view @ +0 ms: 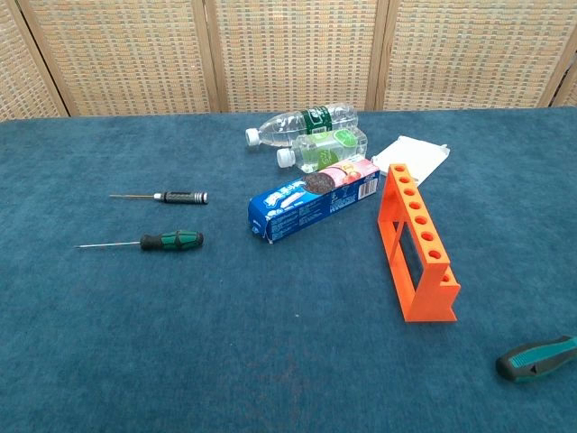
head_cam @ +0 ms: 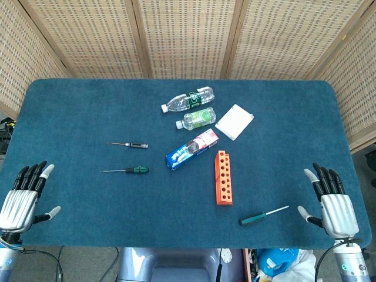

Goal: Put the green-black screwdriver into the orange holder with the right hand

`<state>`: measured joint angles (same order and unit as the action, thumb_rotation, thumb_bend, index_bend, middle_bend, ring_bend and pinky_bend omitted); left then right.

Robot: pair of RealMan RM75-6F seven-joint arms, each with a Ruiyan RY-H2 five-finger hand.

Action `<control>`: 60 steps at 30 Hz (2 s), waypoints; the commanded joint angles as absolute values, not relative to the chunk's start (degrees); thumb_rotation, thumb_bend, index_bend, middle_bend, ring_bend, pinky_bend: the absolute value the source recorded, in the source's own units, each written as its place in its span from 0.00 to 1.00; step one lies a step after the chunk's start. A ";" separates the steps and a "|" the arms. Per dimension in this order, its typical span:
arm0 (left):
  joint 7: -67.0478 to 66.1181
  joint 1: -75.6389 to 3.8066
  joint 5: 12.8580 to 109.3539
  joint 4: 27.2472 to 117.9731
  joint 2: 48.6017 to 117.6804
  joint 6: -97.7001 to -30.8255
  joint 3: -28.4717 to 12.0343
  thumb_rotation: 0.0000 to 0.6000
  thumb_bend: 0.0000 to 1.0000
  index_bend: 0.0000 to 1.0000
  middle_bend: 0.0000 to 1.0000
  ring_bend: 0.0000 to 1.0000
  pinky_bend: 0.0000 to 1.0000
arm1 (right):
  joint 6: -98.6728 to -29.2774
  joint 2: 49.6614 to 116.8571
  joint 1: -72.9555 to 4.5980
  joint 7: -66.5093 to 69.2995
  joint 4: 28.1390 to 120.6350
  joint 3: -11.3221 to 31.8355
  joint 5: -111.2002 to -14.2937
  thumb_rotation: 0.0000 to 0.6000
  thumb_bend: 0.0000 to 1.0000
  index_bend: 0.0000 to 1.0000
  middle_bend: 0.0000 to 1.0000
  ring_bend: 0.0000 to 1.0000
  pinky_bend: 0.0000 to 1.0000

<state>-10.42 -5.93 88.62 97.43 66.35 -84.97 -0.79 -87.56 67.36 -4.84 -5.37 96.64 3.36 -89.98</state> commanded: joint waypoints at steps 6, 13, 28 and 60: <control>-10.57 -5.78 88.76 97.66 66.20 -85.25 -0.74 1.00 0.00 0.00 0.00 0.00 0.00 | -87.30 67.30 -4.87 -5.36 96.65 3.24 -89.97 1.00 0.19 0.08 0.00 0.00 0.00; -10.38 -5.92 88.74 97.50 66.24 -85.09 -0.84 1.00 0.00 0.00 0.00 0.00 0.00 | -87.19 67.02 -4.94 -4.95 97.08 3.19 -90.19 1.00 0.19 0.08 0.00 0.00 0.00; -10.55 -5.91 88.87 97.82 66.19 -85.17 -0.80 1.00 0.00 0.00 0.00 0.00 0.00 | -86.44 66.75 -5.32 -3.62 97.54 2.31 -91.69 1.00 0.19 0.08 0.00 0.00 0.00; -9.73 -6.03 88.68 97.87 66.01 -85.18 -1.09 1.00 0.00 0.00 0.00 0.00 0.00 | -75.55 72.74 -10.04 -14.97 102.51 -0.90 -94.25 1.00 0.19 0.41 0.00 0.00 0.00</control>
